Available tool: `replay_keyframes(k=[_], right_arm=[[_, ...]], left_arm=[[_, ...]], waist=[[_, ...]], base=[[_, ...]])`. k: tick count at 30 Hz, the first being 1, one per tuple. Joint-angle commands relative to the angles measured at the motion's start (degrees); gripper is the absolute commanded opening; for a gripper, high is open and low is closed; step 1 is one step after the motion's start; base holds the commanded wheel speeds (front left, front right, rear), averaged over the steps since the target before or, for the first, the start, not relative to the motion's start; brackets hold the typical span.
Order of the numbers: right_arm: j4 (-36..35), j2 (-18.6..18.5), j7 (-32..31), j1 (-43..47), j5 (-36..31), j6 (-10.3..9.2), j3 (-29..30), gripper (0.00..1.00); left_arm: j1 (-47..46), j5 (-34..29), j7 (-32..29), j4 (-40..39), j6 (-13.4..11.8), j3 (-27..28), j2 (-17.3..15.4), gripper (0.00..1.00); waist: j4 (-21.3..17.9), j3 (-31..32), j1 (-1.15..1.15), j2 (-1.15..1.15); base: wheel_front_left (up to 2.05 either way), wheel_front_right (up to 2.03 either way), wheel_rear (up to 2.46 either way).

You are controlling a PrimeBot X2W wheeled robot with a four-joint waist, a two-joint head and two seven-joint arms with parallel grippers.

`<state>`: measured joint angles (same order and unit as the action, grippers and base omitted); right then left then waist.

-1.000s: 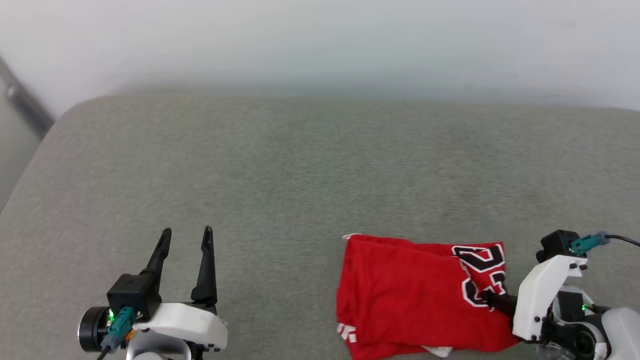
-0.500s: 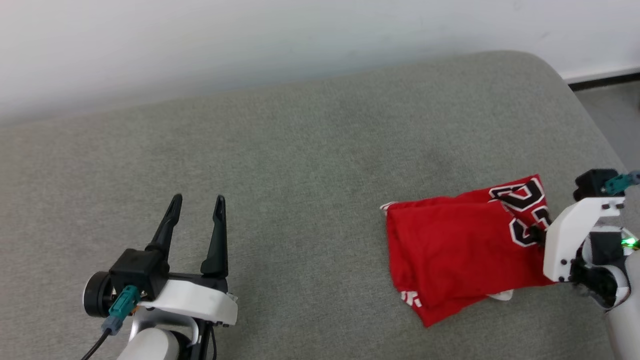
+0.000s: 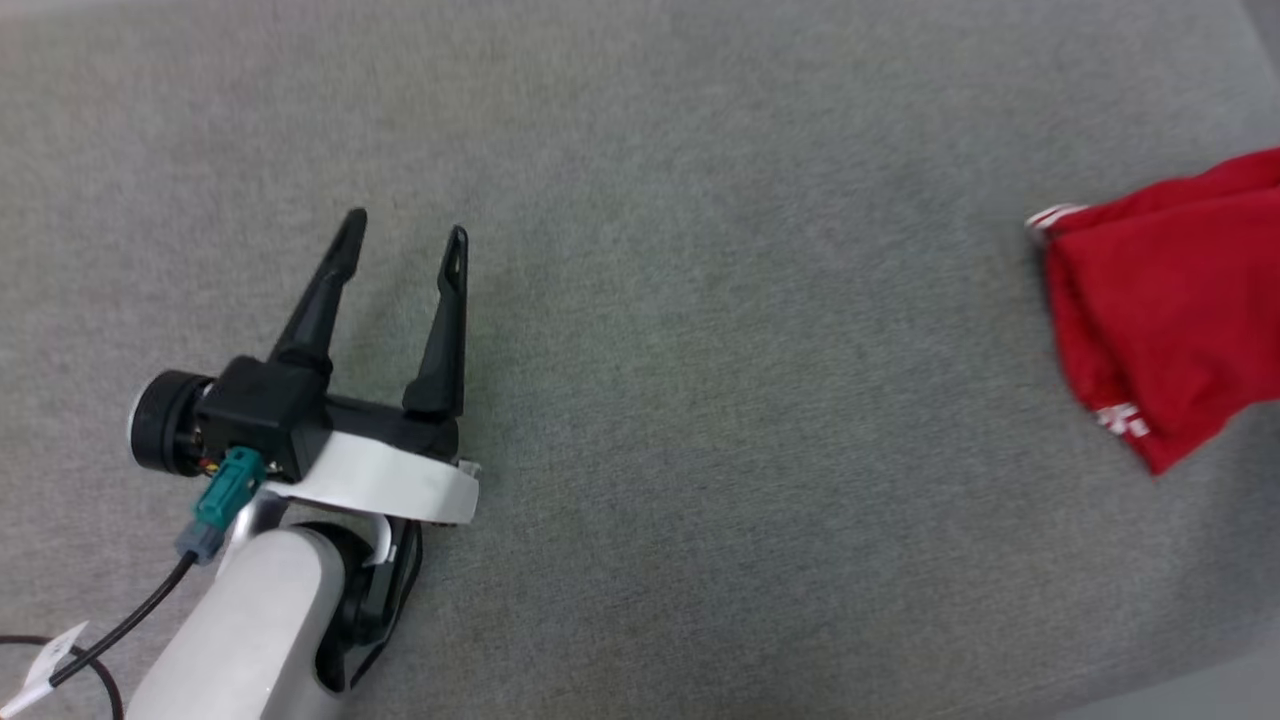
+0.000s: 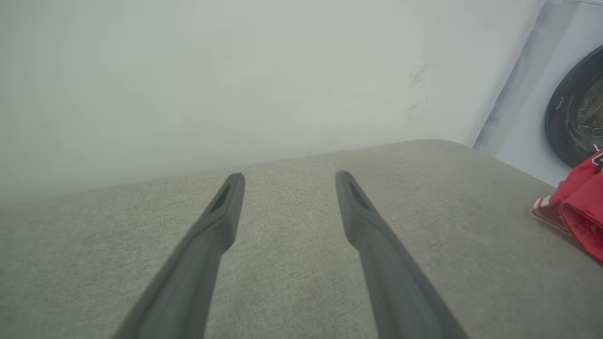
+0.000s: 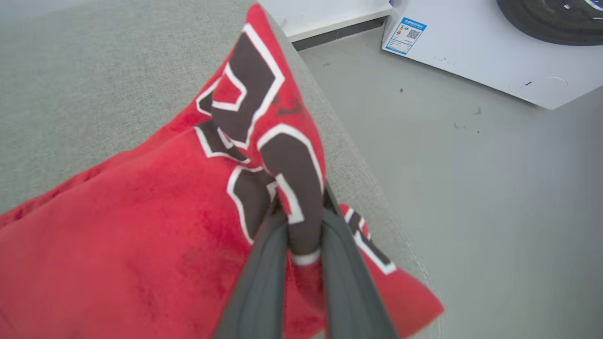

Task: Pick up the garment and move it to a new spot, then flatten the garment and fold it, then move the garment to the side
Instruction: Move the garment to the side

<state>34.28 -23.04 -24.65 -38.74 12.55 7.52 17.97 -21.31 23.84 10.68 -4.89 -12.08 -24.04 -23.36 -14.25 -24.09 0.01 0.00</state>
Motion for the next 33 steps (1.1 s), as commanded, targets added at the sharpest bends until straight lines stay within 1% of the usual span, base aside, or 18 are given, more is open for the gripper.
replay_keyframes(k=[1, 3, 6, 7, 8, 9, 14, 16, 20, 23, 28, 32, 33], right_arm=[[0.39, -0.47, 0.93, -1.6, -0.99, -0.07, 1.5, 0.0], [0.85, -0.39, 2.2, -2.65, -2.58, -0.07, 4.0, 0.0], [2.38, 1.17, 3.97, -3.55, -4.42, -0.07, 6.76, 0.0], [3.02, 1.7, 4.7, -3.78, -5.05, -0.06, 7.82, 0.06], [3.99, 2.07, 5.17, -3.87, -5.98, -0.06, 8.82, 0.47], [5.0, 2.59, 5.64, -4.03, -6.68, -0.07, 9.75, 1.0], [8.79, 3.84, 8.49, -4.95, -10.32, -0.07, 15.06, 1.0], [9.33, 3.61, 9.77, -4.95, -11.65, -0.07, 16.8, 1.0], [8.06, 3.56, 11.52, -3.28, -13.98, -0.07, 19.24, 1.0], [5.53, 4.66, 12.17, -0.71, -14.83, -0.07, 19.96, 1.0], [-0.98, 7.66, 12.32, 6.42, -14.82, -0.08, 17.68, 1.0], [-7.06, 11.96, 12.16, 13.84, -12.9, -0.08, 13.18, 1.0], [-8.83, 12.55, 12.42, 15.82, -12.84, -0.07, 11.83, 1.0]], left_arm=[[-1.15, -0.54, -0.04, -0.43, 0.15, 0.03, -0.38, 1.0], [-2.17, -0.71, -0.26, -1.11, 0.22, 0.05, -0.57, 1.0], [-3.21, -0.71, -0.64, -1.38, 0.29, 0.04, -0.56, 1.0], [-3.59, -0.87, -0.63, -1.45, 0.38, -0.11, -0.54, 1.0], [-3.91, -1.03, -0.66, -1.46, 0.32, -0.27, -0.46, 1.0], [-4.16, -1.02, -0.65, -1.33, 0.38, -0.37, -0.4, 1.0], [-4.97, -0.93, -0.23, -0.27, 0.89, -0.78, -0.08, 1.0], [-4.55, -0.61, 0.13, 0.54, 0.93, -0.82, -0.01, 1.0], [-2.92, 0.07, 0.83, 2.61, 1.15, -1.27, 0.53, 1.0], [-1.29, 0.64, 1.63, 4.42, 1.09, -1.46, 1.2, 1.0], [3.15, 2.59, 2.48, 6.96, 0.39, -1.38, 2.34, 1.0], [7.6, 4.1, 3.12, 8.29, -0.74, -0.6, 3.24, 1.0], [8.53, 4.47, 3.25, 8.52, -1.07, -0.38, 3.29, 1.0]], waist=[[1.14, -3.8, -0.01, 0.0], [1.7, -5.62, -0.01, 0.0], [2.3, -7.34, -0.01, 0.0], [2.47, -7.72, -0.01, 0.0], [2.64, -8.01, -0.01, 0.0], [2.77, -8.19, -0.01, 0.0], [3.21, -7.88, -0.01, 0.0], [3.14, -6.79, -0.01, 0.0], [3.34, -3.31, -0.01, 0.0], [3.75, 0.49, -0.01, 0.0], [4.76, 7.51, -0.01, 0.0], [5.69, 12.88, -0.01, 0.0], [6.02, 13.95, -0.01, 0.0]], base=[[0.0, 0.0, 0.0], [0.0, 0.0, 0.0], [0.0, 0.0, 0.0], [0.0, 0.0, 0.0], [0.0, 0.0, 0.0], [0.0, 0.0, 0.0], [0.0, 0.0, 0.0], [0.0, 0.0, 0.0], [0.0, 0.0, 0.0], [0.0, 0.0, 0.0], [0.0, 0.0, 0.0], [0.0, 0.0, 0.0], [0.0, 0.0, 0.0]])
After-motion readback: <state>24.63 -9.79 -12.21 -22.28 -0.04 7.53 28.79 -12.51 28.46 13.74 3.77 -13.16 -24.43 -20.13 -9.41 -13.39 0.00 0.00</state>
